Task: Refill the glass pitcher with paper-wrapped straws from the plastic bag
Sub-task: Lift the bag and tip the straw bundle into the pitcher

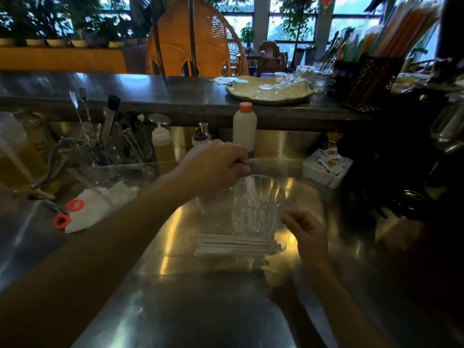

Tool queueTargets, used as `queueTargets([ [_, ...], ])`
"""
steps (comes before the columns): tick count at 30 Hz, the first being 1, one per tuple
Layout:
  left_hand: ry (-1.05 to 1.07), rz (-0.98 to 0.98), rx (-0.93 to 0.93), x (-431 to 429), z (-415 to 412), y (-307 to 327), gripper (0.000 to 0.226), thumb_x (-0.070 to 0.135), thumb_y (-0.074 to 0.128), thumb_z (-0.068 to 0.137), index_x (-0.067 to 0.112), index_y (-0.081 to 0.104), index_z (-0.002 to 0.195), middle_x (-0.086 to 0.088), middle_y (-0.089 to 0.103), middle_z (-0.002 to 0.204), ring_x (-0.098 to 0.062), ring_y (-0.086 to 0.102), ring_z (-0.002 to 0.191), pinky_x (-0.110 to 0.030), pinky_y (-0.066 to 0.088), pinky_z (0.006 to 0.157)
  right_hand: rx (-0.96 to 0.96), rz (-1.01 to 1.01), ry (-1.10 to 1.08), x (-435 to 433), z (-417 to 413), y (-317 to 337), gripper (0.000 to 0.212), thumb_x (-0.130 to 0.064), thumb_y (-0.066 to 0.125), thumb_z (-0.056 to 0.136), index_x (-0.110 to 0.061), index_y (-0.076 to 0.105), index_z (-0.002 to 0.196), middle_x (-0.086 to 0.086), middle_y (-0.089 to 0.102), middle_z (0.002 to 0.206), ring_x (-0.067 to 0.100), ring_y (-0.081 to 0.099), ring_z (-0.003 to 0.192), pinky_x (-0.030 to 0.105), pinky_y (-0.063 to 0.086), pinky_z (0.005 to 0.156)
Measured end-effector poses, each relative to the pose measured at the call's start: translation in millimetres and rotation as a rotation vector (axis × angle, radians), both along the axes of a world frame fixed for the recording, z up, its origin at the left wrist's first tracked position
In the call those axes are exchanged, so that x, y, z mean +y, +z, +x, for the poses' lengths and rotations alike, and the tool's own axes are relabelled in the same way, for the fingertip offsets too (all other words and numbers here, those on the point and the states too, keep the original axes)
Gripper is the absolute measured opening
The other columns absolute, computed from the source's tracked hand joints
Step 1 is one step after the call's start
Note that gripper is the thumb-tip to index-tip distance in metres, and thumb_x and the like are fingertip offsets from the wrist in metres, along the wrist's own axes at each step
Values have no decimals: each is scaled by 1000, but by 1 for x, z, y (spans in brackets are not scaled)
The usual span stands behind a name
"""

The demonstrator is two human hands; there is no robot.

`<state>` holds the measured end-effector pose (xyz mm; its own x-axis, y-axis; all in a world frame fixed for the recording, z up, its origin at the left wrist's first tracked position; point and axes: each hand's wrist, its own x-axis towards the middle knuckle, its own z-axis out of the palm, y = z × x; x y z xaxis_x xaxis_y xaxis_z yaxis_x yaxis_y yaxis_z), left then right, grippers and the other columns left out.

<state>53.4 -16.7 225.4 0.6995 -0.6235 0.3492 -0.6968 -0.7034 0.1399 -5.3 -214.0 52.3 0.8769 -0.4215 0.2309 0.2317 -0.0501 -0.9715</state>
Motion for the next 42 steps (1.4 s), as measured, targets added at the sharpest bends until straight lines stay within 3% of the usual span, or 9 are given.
queueTargets([
  [4,-32,-69,-34,-2,4,30,10,29,56,86,23,62,80,2,61,75,-14,57,69,-24,34,55,55,30,-16,-1,-10,-10,5,-9,68,77,-13,68,79,-2,67,74,14,60,75,31,45,74],
  [8,-59,-123,-64,-7,5,48,11,25,58,86,27,57,74,7,55,67,-15,56,64,-30,42,63,56,62,-22,-3,-19,-14,10,-8,65,79,-16,70,78,-6,69,73,12,60,75,31,45,74],
  [13,-101,-173,-93,-19,5,55,13,25,58,86,14,65,82,15,51,65,-12,53,67,-39,51,74,12,158,-81,-9,-29,-3,21,-4,62,80,-19,71,71,-4,68,68,21,57,68,19,51,55],
  [18,-135,-207,-117,-35,2,65,18,26,56,87,12,67,89,2,62,79,-18,59,77,-46,52,78,-9,180,-154,-23,-42,14,10,-4,59,83,-9,68,82,16,63,84,24,57,68,18,50,51],
  [24,-243,-320,-187,-66,-5,83,18,27,57,87,13,67,88,-4,69,84,-22,62,78,-46,52,76,-104,197,-286,-44,-58,33,9,-2,58,83,-7,66,83,11,64,75,11,59,55,16,50,49],
  [30,-348,-383,-220,-104,-9,93,18,28,57,87,12,65,89,-9,69,90,-21,57,79,-43,50,78,-205,103,-423,-71,-87,49,14,1,58,83,-9,67,80,-13,70,60,-2,60,56,9,48,53],
  [35,-427,-418,-201,-126,-13,108,19,26,58,85,10,67,86,-3,61,77,-27,62,77,-46,51,76,-201,39,-513,-90,-112,64,17,-7,64,81,-22,72,75,-12,71,68,10,61,73,27,51,72],
  [38,-480,-467,-190,-135,-14,114,18,22,58,85,6,67,87,-10,65,76,-30,63,77,-47,51,76,-197,-61,-566,-96,-123,73,14,-10,64,81,-22,72,80,-12,72,71,1,62,70,14,51,68],
  [42,-529,-502,-178,-144,-15,113,19,21,59,86,3,66,88,-11,64,77,-30,62,75,-47,51,76,-213,-82,-645,-103,-132,84,10,-8,63,82,-7,70,89,-3,68,77,-2,61,69,10,50,67],
])
